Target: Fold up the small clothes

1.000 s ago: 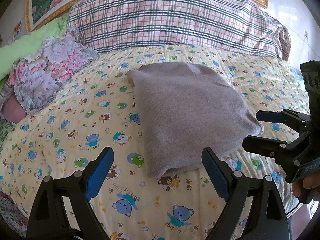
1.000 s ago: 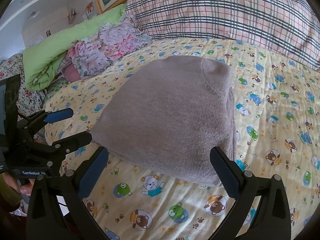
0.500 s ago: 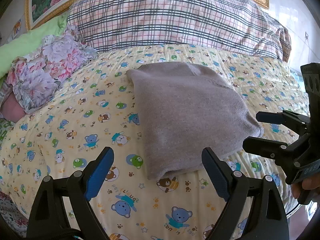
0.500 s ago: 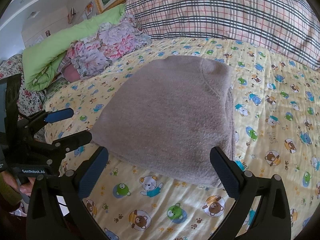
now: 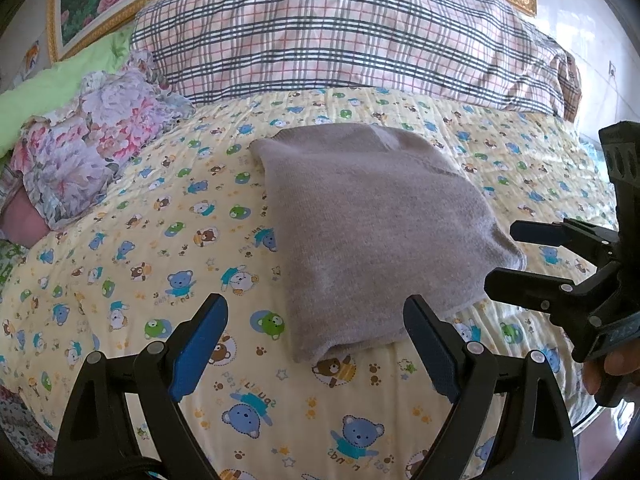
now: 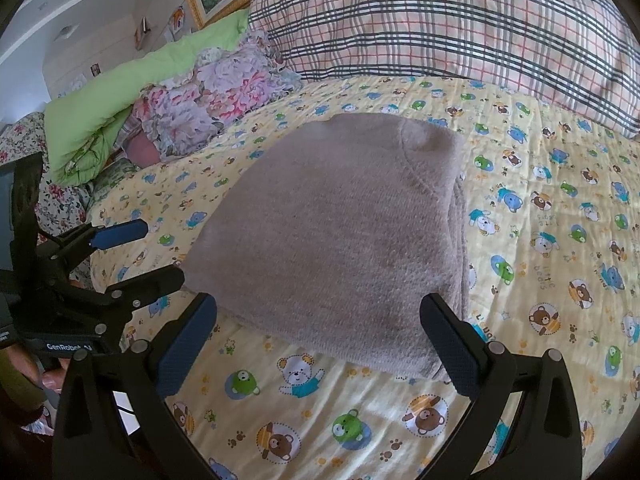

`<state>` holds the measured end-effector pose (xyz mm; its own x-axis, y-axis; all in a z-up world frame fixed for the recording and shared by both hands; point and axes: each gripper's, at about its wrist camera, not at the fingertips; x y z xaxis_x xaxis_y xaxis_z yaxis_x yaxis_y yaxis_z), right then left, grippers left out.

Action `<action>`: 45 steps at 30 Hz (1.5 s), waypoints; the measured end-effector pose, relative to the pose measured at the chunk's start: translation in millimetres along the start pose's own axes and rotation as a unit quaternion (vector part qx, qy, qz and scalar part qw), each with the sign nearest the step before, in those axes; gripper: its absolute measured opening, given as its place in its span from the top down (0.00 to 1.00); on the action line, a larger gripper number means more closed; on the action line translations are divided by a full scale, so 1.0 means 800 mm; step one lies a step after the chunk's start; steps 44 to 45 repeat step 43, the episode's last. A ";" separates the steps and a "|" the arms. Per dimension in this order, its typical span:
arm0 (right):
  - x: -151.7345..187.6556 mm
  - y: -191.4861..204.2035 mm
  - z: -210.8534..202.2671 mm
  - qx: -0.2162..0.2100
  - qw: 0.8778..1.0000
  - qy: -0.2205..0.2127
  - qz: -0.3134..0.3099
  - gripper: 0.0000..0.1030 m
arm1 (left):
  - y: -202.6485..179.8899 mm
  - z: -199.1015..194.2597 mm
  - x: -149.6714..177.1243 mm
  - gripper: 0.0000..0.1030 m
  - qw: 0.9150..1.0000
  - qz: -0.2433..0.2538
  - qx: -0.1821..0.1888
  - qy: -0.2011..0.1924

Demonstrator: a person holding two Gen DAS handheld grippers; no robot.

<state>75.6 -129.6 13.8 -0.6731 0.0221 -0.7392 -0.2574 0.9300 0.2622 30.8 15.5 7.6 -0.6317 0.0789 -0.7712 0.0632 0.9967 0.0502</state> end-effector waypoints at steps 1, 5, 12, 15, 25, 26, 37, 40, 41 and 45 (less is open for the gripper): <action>0.000 0.000 0.000 -0.001 1.000 0.000 0.002 0.01 | 0.000 0.000 -0.001 0.13 1.000 0.000 0.001 0.000; 0.000 -0.003 0.002 0.000 1.000 0.000 0.008 0.01 | 0.000 -0.002 -0.004 0.13 1.000 -0.001 0.001 -0.003; -0.001 -0.006 0.003 0.000 1.000 0.001 0.010 0.01 | -0.001 -0.002 -0.005 0.13 1.000 0.000 0.003 -0.006; -0.001 -0.006 0.003 0.000 1.000 0.001 0.011 0.01 | -0.001 -0.002 -0.005 0.13 1.000 -0.002 0.003 -0.003; -0.001 -0.008 0.004 -0.001 1.000 0.002 0.011 0.01 | -0.001 -0.002 -0.006 0.13 1.000 -0.004 0.000 -0.004; -0.001 -0.008 0.004 -0.001 1.000 0.001 0.011 0.01 | -0.001 -0.002 -0.006 0.13 1.000 -0.004 0.001 -0.004; -0.004 -0.013 0.004 0.003 1.000 0.000 0.015 0.01 | 0.007 -0.003 -0.011 0.13 1.000 -0.009 -0.008 -0.006; -0.006 -0.015 0.003 0.004 1.000 0.000 0.017 0.01 | 0.015 -0.001 -0.013 0.13 1.000 -0.015 -0.013 -0.005; -0.006 -0.015 0.002 0.005 1.000 0.000 0.018 0.01 | 0.017 0.000 -0.013 0.13 1.000 -0.018 -0.013 -0.004; -0.007 -0.016 0.002 0.006 1.000 -0.002 0.021 0.01 | 0.020 0.001 -0.013 0.13 1.000 -0.024 -0.011 0.000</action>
Point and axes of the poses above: each gripper's, at about its wrist camera, not at the fingertips, and z roughly the way its jaws point, y to its left, x to its underside, and after that the axes turned 5 degrees about -y, right-handed
